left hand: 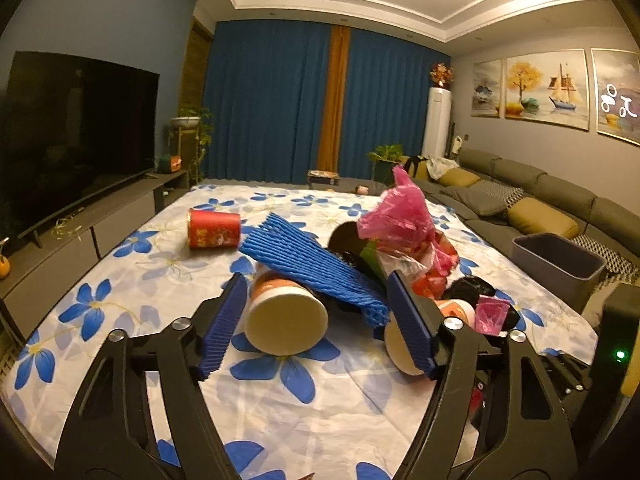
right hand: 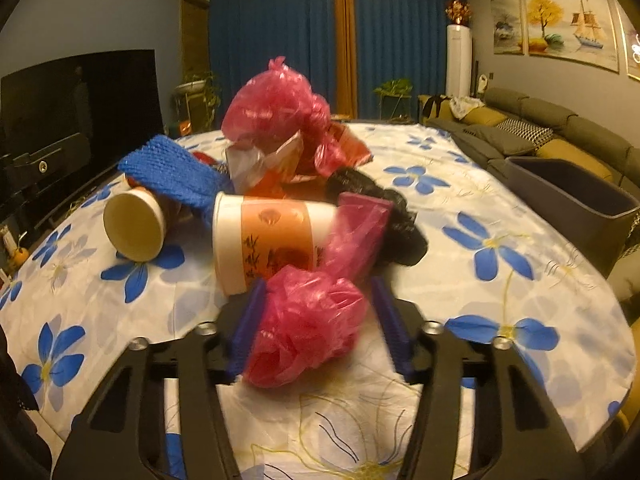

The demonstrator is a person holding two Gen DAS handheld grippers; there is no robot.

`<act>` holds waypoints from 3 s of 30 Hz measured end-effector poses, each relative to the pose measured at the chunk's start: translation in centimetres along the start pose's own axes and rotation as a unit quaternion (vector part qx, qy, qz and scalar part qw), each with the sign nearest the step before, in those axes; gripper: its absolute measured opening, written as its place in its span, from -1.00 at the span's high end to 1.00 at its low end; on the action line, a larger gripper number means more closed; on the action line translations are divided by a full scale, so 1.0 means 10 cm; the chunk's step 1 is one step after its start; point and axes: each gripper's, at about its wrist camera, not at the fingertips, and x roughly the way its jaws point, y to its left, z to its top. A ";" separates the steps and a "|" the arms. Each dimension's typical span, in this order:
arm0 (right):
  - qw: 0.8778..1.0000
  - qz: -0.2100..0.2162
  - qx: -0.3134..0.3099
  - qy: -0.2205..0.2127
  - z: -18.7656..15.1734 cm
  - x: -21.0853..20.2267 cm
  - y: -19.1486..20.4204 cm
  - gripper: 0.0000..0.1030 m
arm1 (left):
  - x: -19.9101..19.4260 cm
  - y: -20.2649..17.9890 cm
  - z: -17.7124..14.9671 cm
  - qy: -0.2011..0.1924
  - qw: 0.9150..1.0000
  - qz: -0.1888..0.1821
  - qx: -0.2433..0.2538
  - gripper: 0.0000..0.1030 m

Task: Collect trash
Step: 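Grasp the pink plastic bag with the right tool while the left tool grasps the white-orange paper cup, then carry the pink bag and paper cup to the grey bin and release both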

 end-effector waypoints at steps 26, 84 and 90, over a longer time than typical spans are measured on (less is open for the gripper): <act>0.995 -0.046 0.033 -0.078 0.18 -0.43 -0.55 0.33 | 0.74 -0.68 -0.31 0.146 0.974 -0.168 0.047 0.62; 0.965 -0.213 0.087 -0.127 1.01 -0.07 -2.80 0.31 | 1.44 -3.36 0.65 0.048 0.937 -0.329 0.111 0.96; 0.967 -0.206 0.094 -0.116 1.05 0.06 -2.95 0.30 | 1.60 -3.50 0.59 0.061 0.935 -0.331 0.112 0.96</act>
